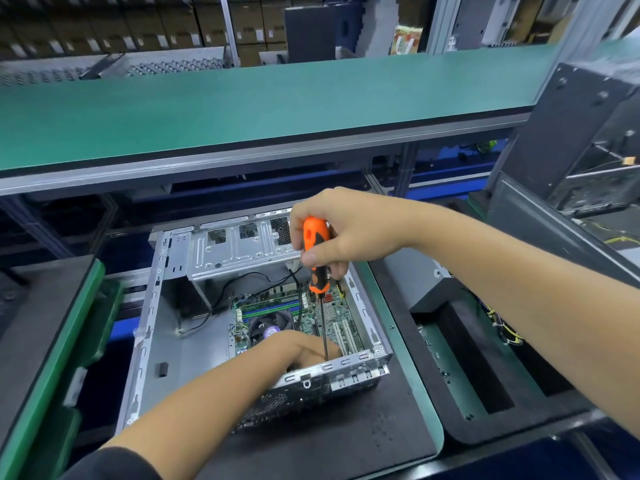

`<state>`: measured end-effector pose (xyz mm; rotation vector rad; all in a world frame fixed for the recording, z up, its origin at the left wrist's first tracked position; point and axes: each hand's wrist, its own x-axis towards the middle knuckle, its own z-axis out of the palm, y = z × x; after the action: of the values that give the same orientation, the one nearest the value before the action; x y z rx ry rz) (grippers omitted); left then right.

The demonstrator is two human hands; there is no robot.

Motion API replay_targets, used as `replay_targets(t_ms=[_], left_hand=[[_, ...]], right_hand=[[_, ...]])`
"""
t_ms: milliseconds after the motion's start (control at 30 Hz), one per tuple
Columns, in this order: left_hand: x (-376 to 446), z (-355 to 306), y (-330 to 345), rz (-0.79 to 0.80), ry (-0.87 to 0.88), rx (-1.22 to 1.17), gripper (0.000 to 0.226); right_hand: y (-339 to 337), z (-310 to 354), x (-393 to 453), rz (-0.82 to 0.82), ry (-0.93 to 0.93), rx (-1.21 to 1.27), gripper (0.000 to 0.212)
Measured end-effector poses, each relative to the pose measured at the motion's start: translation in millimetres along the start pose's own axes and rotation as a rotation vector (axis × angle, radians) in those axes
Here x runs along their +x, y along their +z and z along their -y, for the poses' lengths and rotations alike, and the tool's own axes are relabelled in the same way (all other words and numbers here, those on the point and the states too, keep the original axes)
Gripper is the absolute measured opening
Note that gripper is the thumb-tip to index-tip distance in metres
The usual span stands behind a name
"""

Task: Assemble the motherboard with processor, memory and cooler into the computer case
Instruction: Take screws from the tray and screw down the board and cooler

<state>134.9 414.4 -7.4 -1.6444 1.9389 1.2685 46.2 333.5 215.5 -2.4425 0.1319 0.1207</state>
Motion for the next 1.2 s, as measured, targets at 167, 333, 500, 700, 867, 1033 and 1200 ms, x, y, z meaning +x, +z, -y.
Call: replay_targets(t_ms=[167,333,500,700,867,1033,1200], left_hand=[[6,3,2,-0.024,-0.045,-0.035,0.028],[3,1,2,-0.066,-0.013,0.014,0.032],[0,-1,1,-0.075,0.005,0.015,0.025],[-6,-3,0,-0.094,0.027,-0.045,0.027],[-17,-6,-2,-0.206,0.1,-0.157,0.028],[-24,7,-5,-0.365,0.06,-0.255,0.026],[-46,3,-36,-0.617,0.049,-0.326,0.019]], right_hand=[[-14,0,-4,-0.057,0.015,0.036,0.009],[-23,5,-8,-0.097,0.023,0.029,0.01],[-23,4,-8,-0.125,0.039,0.041,0.012],[-26,1,-6,-0.142,0.011,0.069,0.015],[-32,-4,-1,-0.221,-0.014,0.156,0.021],[-46,-10,2,-0.353,-0.047,0.138,0.029],[-76,-11,-2,-0.627,-0.163,0.252,0.026]])
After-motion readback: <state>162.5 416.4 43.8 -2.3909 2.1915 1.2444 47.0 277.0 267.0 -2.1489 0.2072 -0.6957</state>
